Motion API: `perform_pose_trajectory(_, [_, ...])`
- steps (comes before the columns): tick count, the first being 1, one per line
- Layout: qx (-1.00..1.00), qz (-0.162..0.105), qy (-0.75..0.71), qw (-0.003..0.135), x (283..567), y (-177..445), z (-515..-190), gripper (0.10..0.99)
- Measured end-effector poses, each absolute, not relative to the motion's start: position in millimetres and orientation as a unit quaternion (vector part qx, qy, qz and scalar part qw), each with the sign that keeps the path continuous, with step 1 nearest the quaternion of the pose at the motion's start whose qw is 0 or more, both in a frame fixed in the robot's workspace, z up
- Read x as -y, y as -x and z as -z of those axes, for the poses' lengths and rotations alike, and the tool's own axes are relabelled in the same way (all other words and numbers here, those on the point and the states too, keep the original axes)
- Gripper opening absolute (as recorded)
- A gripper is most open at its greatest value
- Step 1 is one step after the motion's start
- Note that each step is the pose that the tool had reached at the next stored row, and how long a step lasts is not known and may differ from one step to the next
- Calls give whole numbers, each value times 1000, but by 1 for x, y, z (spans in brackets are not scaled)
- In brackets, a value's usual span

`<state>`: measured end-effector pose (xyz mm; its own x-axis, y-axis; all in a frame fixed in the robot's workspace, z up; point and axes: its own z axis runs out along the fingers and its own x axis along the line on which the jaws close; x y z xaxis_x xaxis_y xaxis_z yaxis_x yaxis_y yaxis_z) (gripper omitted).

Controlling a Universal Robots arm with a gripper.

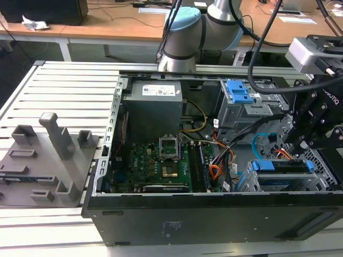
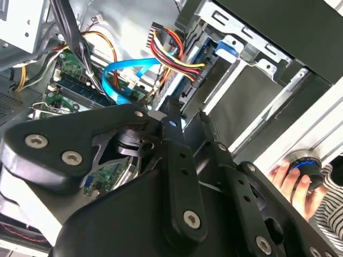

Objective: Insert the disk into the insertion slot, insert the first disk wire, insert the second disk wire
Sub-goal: 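Insert the second disk wire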

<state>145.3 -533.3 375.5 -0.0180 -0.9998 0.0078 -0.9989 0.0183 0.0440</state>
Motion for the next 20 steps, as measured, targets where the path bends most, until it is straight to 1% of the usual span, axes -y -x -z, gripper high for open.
perform_pose_trajectory(9, [713, 13, -700, 18, 518, -145, -375, 302])
perform_pose_trajectory(18, [662, 12, -749, 19, 518, -145, -375, 302])
perform_pose_trajectory(20, [662, 12, -749, 19, 514, -144, -375, 302])
